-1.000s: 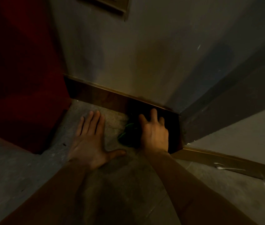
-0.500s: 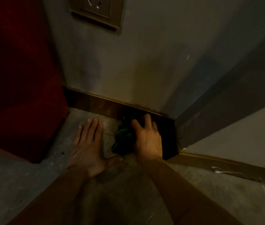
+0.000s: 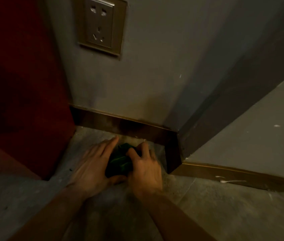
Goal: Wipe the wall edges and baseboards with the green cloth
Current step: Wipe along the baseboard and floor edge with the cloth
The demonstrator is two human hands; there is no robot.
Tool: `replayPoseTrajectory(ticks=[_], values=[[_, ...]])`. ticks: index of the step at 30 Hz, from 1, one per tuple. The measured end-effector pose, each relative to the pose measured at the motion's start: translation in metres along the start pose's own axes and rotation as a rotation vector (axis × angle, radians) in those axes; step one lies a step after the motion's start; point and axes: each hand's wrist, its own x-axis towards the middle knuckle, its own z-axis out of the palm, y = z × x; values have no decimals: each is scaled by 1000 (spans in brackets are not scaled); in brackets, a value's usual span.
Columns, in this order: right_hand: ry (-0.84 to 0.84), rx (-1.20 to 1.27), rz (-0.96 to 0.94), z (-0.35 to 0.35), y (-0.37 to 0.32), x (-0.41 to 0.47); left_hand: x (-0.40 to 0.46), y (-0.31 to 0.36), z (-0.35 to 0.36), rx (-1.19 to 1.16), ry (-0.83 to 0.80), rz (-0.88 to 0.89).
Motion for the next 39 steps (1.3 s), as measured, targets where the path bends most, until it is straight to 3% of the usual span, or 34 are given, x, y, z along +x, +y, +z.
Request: replayPoseTrajectory(ticks=[5,11,19,27,33,39], values=[[17,-6,-40,-7,2,-16,-7,11,-5,88,-30,144],[32,-25,-53,-7,7,-19,-9,12,-3,109,5,173],[53,-96,18,-9,8,1,0,3,5,155,-26,-25],[9,-280,52,13,16,42,23,-13,43,176,5,-103],[-147,-446,-147,29,21,68,33,-21,63,190,-23,-173],[-193,-477,-182,33,39,87,30,-25,69,174,18,-150]])
